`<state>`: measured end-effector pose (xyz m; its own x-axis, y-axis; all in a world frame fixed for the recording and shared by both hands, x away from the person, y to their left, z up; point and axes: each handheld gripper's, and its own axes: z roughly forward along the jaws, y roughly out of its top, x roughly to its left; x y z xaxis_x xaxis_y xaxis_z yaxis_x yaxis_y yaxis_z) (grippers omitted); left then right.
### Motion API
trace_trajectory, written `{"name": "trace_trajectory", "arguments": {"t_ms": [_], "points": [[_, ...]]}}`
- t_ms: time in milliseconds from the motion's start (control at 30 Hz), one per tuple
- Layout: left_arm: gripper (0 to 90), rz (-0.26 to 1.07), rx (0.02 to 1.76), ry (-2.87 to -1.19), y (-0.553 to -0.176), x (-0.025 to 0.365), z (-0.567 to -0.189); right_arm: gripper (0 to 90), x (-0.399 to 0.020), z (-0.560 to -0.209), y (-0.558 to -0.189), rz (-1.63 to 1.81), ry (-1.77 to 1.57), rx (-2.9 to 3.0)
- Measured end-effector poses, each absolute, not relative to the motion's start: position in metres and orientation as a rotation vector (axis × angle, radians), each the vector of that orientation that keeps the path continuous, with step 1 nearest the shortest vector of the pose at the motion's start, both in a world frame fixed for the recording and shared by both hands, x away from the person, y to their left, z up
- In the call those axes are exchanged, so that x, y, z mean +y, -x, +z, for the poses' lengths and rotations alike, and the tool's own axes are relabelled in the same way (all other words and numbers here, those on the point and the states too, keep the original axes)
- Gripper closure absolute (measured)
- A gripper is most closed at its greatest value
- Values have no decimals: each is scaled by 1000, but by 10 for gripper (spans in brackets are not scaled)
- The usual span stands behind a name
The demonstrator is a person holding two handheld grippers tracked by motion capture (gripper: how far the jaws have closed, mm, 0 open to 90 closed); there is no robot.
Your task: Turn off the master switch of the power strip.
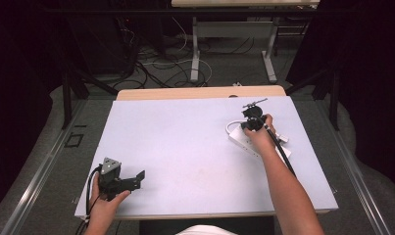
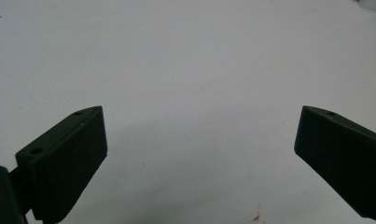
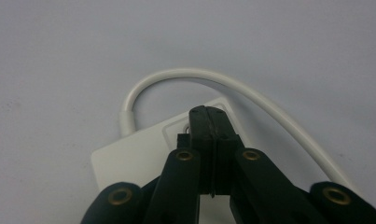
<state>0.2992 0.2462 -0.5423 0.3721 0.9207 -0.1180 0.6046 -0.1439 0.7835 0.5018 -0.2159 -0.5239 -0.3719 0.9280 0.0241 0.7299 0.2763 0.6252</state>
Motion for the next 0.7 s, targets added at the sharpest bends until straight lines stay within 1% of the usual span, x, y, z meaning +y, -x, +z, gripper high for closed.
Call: {"name": "trace_trajectory", "arguments": {"t_ms": [267, 700], "points": [[24, 518, 1334, -1831, -298, 246, -543, 900, -213, -524, -501, 766, -1472, 2226], [26, 511, 1338, -1841, -299, 246, -542, 900, -215, -519, -500, 781, -1529, 2204]]}}
